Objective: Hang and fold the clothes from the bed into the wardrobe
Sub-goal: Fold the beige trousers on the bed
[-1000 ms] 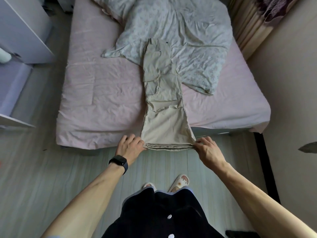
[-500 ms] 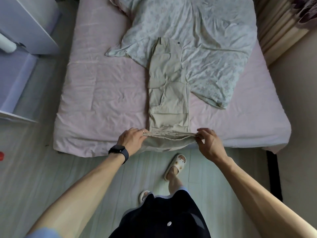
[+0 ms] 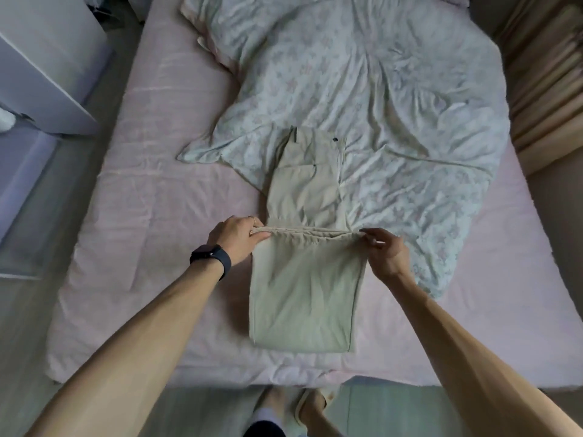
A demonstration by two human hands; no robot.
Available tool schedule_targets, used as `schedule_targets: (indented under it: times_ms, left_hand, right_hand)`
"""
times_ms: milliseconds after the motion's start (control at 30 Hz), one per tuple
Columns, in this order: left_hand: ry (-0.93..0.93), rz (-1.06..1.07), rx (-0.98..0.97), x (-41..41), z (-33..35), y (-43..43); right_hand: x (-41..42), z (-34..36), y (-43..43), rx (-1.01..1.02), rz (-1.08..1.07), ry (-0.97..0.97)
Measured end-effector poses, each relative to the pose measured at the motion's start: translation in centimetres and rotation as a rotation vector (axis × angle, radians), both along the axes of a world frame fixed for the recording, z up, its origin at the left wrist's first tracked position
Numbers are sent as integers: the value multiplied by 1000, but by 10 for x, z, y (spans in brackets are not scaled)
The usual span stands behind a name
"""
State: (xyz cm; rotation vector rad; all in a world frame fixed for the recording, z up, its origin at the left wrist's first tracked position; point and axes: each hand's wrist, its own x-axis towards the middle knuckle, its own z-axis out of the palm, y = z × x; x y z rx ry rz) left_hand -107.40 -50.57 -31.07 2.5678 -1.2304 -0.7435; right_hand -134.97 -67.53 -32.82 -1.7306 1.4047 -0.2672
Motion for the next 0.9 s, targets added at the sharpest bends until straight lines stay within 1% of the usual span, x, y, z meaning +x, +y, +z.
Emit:
schedule_targets:
  times_ms: [67, 100, 200, 333, 400, 500, 667, 733, 900]
  left_hand:
    - [176, 92, -26, 21, -14, -27]
    - [229, 112, -40, 33, -22, -42]
    - [298, 129, -77, 71, -46, -85]
    - [400, 170, -105, 114, -73, -134]
    - [380, 174, -153, 128, -85, -155]
    - [270, 196, -240, 149, -104, -188]
    - [243, 273, -363, 173, -131, -244]
    - [239, 302, -383, 180, -137, -266]
    - [253, 344, -377, 197, -156, -311]
  right_hand:
    - [19, -17, -23, 14, -85, -29]
    - [31, -25, -35, 14, -130, -39]
    - [68, -45, -72, 9, -207, -27]
    - [113, -67, -118, -29, -236, -6]
    - [129, -76, -138, -55, -240, 9]
    - [151, -92, -173, -62, -254, -10]
    - [184, -110, -226, -145, -250, -58]
    - [197, -118, -246, -174, -263, -58]
    - [218, -147, -284, -155, -291, -75]
